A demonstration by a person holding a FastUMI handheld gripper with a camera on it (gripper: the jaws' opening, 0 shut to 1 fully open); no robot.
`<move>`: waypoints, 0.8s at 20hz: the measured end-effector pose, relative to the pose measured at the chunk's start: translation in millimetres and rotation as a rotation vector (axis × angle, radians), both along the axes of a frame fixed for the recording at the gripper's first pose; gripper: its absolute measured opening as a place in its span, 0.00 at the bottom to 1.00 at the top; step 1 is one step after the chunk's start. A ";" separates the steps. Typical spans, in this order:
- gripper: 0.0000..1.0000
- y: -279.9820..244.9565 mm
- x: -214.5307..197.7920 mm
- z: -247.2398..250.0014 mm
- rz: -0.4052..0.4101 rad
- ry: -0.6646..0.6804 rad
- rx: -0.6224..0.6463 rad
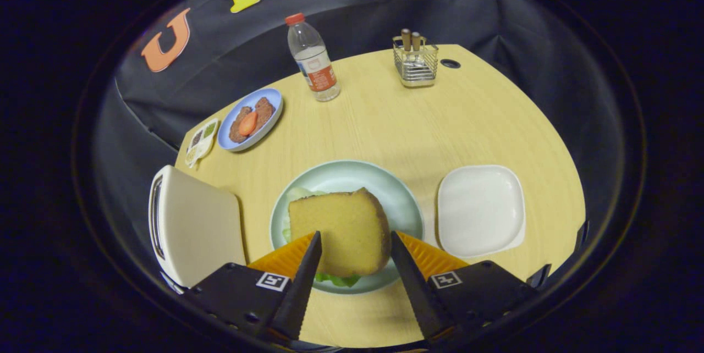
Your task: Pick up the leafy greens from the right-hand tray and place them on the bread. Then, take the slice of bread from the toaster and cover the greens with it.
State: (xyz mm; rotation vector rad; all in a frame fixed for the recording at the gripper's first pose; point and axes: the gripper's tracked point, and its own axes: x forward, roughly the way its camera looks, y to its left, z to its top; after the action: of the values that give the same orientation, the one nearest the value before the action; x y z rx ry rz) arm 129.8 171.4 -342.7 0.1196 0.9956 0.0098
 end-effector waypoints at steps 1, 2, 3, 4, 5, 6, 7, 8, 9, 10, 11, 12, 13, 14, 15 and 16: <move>0.79 1.8 -4.0 6.8 0.007 -0.011 0.003; 0.82 4.4 -8.1 15.1 0.018 -0.022 0.007; 0.85 4.6 -12.6 23.6 0.026 -0.035 0.000; 0.88 4.6 -16.7 32.8 0.037 -0.050 -0.009; 0.88 7.0 -21.3 42.9 0.051 -0.069 -0.013; 0.89 8.7 -25.5 52.6 0.065 -0.087 -0.018; 0.91 9.3 -30.0 62.9 0.078 -0.107 -0.028; 0.91 10.7 -33.9 73.8 0.090 -0.131 -0.032; 0.91 13.2 -38.3 85.9 0.106 -0.154 -0.034; 0.91 13.9 -42.0 97.9 0.118 -0.181 -0.043; 0.91 14.0 -44.9 109.5 0.130 -0.209 -0.052; 0.91 14.1 -49.4 121.6 0.136 -0.236 -0.059; 0.91 14.2 -53.6 134.4 0.137 -0.264 -0.063; 0.91 12.3 -58.3 146.6 0.133 -0.289 -0.074; 0.92 8.3 -63.0 158.3 0.124 -0.312 -0.090; 0.92 4.9 -68.7 170.8 0.109 -0.337 -0.103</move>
State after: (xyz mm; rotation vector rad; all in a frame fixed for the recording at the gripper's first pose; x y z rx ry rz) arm 61.1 176.3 -171.9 -0.0307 0.6630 0.0764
